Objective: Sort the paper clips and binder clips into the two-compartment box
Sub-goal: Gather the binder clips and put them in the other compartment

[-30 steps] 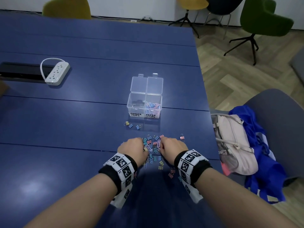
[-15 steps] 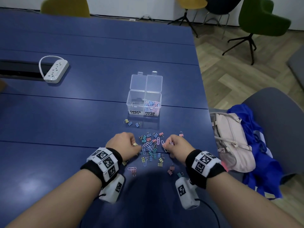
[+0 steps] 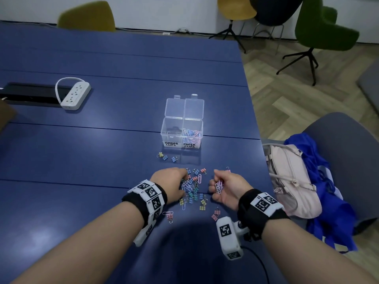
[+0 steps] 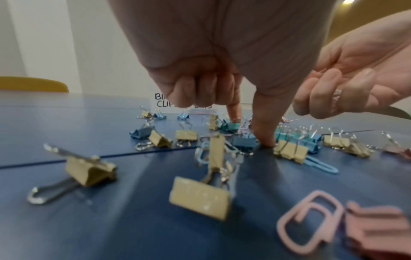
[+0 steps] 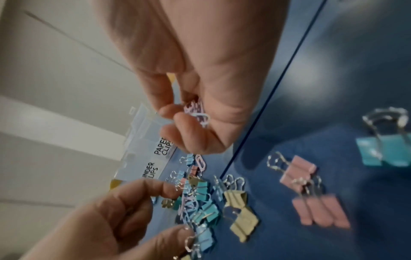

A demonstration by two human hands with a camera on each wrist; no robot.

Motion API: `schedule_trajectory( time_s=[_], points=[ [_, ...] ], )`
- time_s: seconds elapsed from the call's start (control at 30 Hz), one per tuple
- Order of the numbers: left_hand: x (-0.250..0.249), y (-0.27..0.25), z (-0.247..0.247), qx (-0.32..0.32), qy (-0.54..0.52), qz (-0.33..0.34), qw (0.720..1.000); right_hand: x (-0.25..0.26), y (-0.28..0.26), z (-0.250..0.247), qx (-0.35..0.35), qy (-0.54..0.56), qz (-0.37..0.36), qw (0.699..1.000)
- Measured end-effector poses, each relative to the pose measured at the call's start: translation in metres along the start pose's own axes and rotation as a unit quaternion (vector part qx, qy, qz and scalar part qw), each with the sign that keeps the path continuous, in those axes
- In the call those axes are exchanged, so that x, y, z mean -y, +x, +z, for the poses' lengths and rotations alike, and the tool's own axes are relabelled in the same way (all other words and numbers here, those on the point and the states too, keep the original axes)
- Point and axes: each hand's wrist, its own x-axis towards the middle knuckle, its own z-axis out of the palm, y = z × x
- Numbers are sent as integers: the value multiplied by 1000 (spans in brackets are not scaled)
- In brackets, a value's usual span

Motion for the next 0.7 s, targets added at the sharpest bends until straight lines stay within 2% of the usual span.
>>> schedule_trajectory(
  time_s=[0.07, 0.1, 0.13, 0.17, 0.2, 0.27, 0.33, 0.53, 0.6, 0.7],
  points=[
    [0, 3, 2, -8, 4, 15, 1000, 1, 4, 4, -41, -97, -19, 994],
    [0, 4, 2, -11, 8, 22, 1000, 2, 5, 8, -63, -172, -35, 982],
    [-1, 5, 3, -14, 11, 30, 999, 4, 8, 11, -83, -275, -54, 956],
    [-2, 5, 4, -17, 11, 38, 999, 6, 12, 14, -102, -397, -77, 909],
    [-3, 6, 4, -20, 13, 46, 999, 8, 16, 17, -118, -510, -98, 847],
    [-5, 7, 4, -19, 16, 56, 998, 7, 22, 24, -153, -634, -122, 748],
    [-7, 8, 3, -15, 25, 56, 998, 5, 26, 31, -165, -683, -124, 701],
    [-11, 11, 7, 9, 68, 49, 996, -1, 31, 42, -135, -753, -108, 635],
    [-12, 12, 8, 24, 78, 41, 996, -2, 27, 46, -122, -767, -82, 624],
    [-13, 6, 0, 11, 45, 17, 999, 5, 14, 46, -99, -746, -75, 654]
  ],
)
